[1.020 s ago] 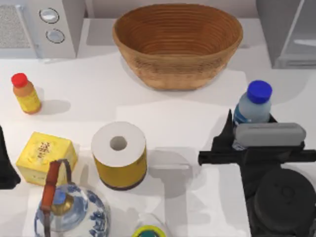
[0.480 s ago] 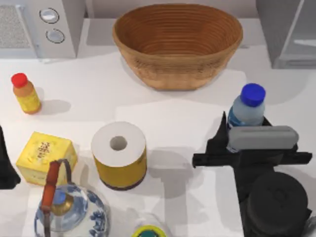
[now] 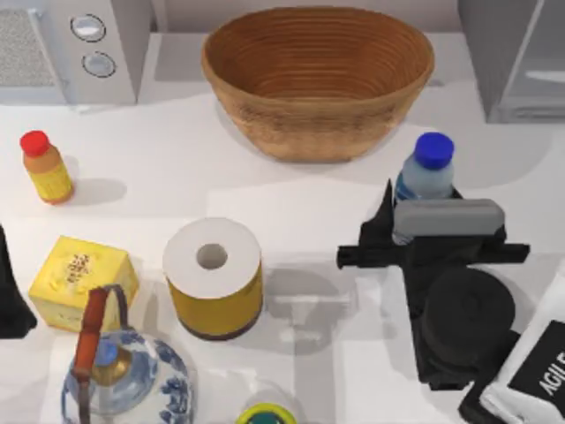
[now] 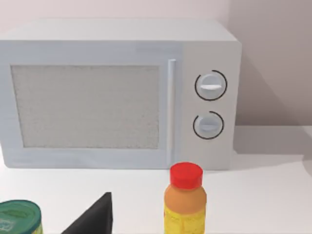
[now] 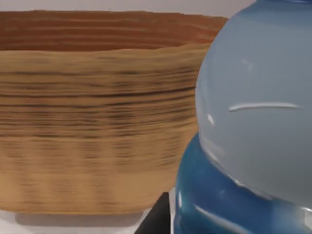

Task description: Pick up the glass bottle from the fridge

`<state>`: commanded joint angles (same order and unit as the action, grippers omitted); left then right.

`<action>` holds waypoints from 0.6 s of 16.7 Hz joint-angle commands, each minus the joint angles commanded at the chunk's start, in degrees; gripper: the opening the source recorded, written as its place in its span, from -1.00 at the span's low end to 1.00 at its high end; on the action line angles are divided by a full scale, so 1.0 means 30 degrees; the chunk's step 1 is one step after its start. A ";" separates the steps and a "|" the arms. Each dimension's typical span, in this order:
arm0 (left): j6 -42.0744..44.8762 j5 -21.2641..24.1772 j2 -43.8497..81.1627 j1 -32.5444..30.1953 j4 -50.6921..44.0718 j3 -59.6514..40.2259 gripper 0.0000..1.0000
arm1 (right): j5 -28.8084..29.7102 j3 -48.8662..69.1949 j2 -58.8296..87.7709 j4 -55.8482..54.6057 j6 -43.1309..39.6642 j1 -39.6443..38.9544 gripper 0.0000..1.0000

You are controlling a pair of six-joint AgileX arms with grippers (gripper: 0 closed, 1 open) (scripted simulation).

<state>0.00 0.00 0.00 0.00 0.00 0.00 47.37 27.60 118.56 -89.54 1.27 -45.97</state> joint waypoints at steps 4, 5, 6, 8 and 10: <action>0.0000 0.0000 0.0000 0.0000 0.0000 0.0000 1.00 | -0.0035 0.0031 0.0042 -0.0027 -0.0002 0.0039 -1.00; 0.0000 0.0000 0.0000 0.0000 0.0000 0.0000 1.00 | -0.0035 0.0031 0.0042 -0.0027 -0.0002 0.0039 -0.85; 0.0000 0.0000 0.0000 0.0000 0.0000 0.0000 1.00 | -0.0035 0.0031 0.0042 -0.0027 -0.0002 0.0039 -0.70; 0.0000 0.0000 0.0000 0.0000 0.0000 0.0000 1.00 | -0.0035 0.0031 0.0042 -0.0027 -0.0002 0.0039 -0.40; 0.0000 0.0000 0.0000 0.0000 0.0000 0.0000 1.00 | -0.0035 0.0031 0.0042 -0.0027 -0.0002 0.0039 -0.10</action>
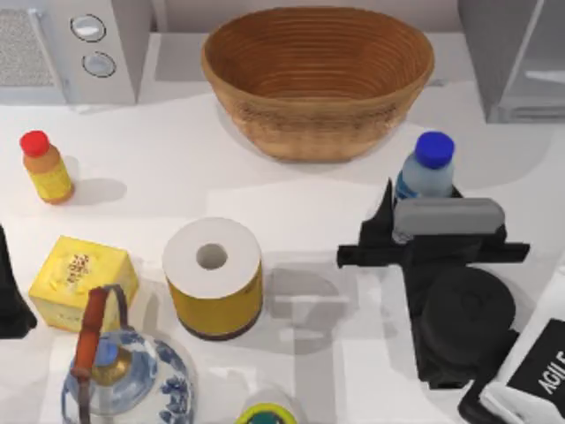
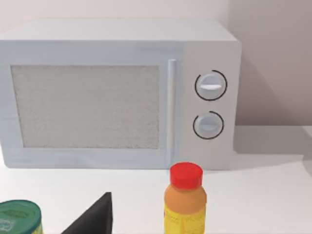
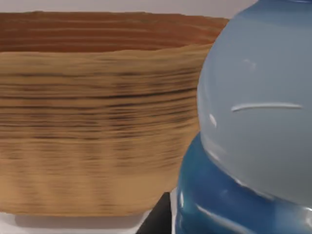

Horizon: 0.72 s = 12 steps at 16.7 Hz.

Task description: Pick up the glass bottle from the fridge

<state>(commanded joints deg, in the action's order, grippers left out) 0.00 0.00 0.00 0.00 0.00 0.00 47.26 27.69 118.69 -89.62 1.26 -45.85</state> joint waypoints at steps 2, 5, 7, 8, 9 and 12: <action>0.0000 0.0000 0.0000 0.0000 0.0000 0.0000 1.00 | 0.0000 0.0000 0.0000 0.0000 0.0000 0.0000 0.21; 0.0000 0.0000 0.0000 0.0000 0.0000 0.0000 1.00 | 0.0000 0.0000 0.0000 0.0000 0.0000 0.0000 0.66; 0.0000 0.0000 0.0000 0.0000 0.0000 0.0000 1.00 | 0.0000 0.0000 0.0000 0.0000 0.0000 0.0000 0.96; 0.0000 0.0000 0.0000 0.0000 0.0000 0.0000 1.00 | 0.0000 0.0000 0.0000 0.0000 0.0000 0.0000 1.00; 0.0000 0.0000 0.0000 0.0000 0.0000 0.0000 1.00 | 0.0000 0.0000 0.0000 0.0000 0.0000 0.0000 1.00; 0.0000 0.0000 0.0000 0.0000 0.0000 0.0000 1.00 | 0.0000 0.0000 0.0000 0.0000 0.0000 0.0000 1.00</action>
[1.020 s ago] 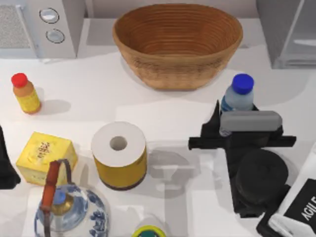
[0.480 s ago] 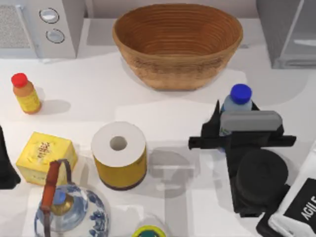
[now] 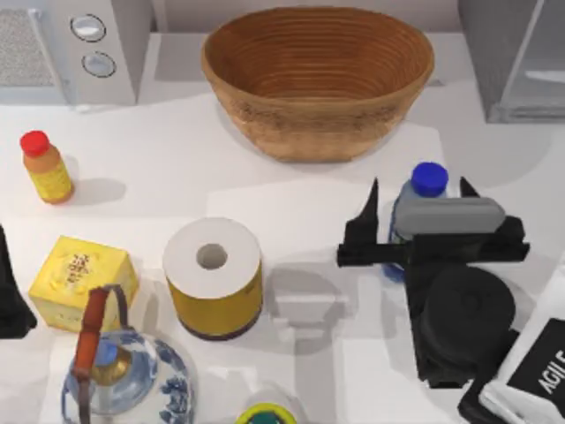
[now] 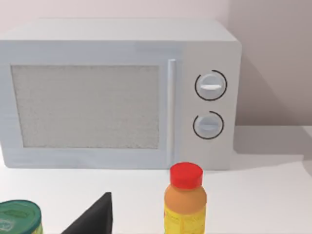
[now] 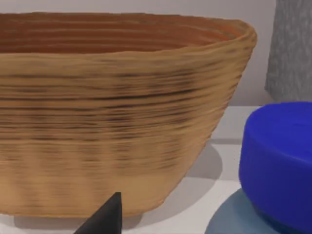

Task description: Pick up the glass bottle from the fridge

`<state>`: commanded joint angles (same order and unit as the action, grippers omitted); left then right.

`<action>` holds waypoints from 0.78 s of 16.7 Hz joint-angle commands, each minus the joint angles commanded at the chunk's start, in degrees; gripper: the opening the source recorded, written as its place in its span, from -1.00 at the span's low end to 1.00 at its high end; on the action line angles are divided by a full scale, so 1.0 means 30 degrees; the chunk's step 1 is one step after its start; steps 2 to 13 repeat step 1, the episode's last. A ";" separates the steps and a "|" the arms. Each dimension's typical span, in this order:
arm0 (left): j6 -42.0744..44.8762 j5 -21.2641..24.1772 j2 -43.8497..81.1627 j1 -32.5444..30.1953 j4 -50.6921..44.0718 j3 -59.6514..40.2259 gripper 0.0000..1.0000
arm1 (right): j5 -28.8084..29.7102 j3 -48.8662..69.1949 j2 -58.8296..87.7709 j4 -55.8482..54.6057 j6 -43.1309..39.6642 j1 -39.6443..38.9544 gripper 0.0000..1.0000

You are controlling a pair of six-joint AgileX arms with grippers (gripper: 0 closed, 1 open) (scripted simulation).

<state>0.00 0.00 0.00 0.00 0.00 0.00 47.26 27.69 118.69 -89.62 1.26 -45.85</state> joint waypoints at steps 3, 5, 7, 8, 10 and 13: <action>0.0000 0.0000 0.0000 0.0000 0.0000 0.0000 1.00 | 0.0000 0.0000 0.0000 0.0000 0.0000 0.0000 1.00; 0.0000 0.0000 0.0000 0.0000 0.0000 0.0000 1.00 | 0.0000 0.0000 0.0000 0.0000 0.0000 0.0000 1.00; 0.0000 0.0000 0.0000 0.0000 0.0000 0.0000 1.00 | 0.0000 0.0000 0.0000 0.0000 0.0000 0.0000 1.00; 0.0000 0.0000 0.0000 0.0000 0.0000 0.0000 1.00 | 0.0000 0.0000 0.0000 0.0000 0.0000 0.0000 1.00; 0.0000 0.0000 0.0000 0.0000 0.0000 0.0000 1.00 | 0.0000 0.0000 0.0000 0.0000 0.0000 0.0000 1.00; 0.0000 0.0000 0.0000 0.0000 0.0000 0.0000 1.00 | 0.0000 0.0000 0.0000 0.0000 0.0000 0.0000 1.00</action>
